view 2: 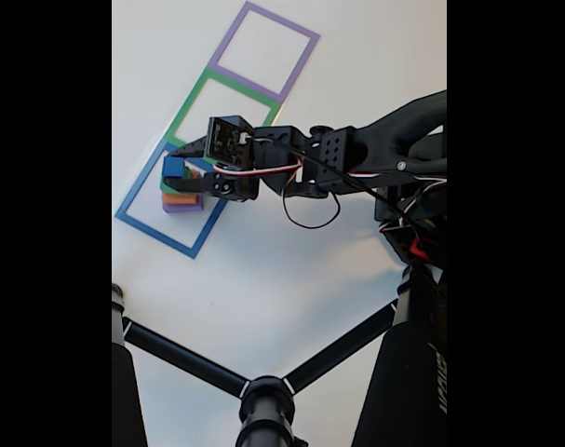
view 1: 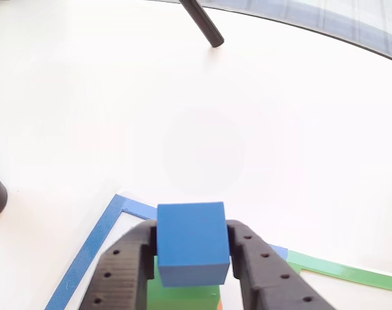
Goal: Tower of hanoi
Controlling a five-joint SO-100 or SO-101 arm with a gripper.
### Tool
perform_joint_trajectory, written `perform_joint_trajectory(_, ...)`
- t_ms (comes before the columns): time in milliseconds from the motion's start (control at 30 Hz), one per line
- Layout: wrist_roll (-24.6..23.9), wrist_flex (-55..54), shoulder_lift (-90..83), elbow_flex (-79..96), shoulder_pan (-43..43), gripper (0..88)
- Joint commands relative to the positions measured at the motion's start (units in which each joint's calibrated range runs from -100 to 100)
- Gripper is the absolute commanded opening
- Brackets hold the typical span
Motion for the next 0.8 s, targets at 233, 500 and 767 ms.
perform_joint_trajectory(233, 0.7, -2.6, 1.5, -0.9, 0.3, 2.6)
perform_joint_trajectory(500, 0.7, -4.5, 2.5, -1.0, 0.6, 17.1)
perform_joint_trajectory(767, 0.7, -5.7, 2.1, -1.1, 0.1, 24.2)
